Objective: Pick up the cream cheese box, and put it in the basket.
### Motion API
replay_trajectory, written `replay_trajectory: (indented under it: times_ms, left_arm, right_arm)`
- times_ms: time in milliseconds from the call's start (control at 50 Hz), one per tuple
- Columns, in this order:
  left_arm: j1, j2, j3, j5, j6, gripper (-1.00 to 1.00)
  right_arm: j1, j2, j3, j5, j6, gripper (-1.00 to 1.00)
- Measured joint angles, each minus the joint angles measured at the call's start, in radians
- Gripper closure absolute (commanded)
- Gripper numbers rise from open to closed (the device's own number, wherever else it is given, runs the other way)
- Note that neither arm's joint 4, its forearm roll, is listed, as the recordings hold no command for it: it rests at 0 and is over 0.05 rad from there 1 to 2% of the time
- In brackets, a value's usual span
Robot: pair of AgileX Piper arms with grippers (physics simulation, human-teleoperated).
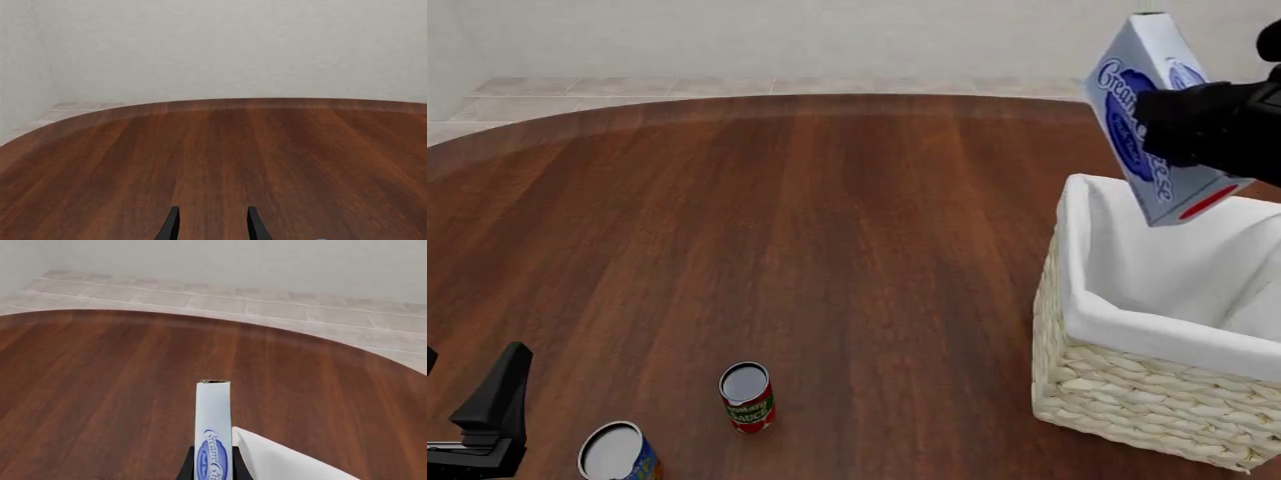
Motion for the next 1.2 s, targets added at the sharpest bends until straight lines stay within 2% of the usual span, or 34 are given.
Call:
replay_trajectory:
  times_ms: [1200]
  left_arm:
    - [0.0, 0.0, 0.0, 0.0, 0.0, -1.0]
  right_arm:
    - [-0.115, -0.033, 0.094, -0.036, 0.019, 1.0]
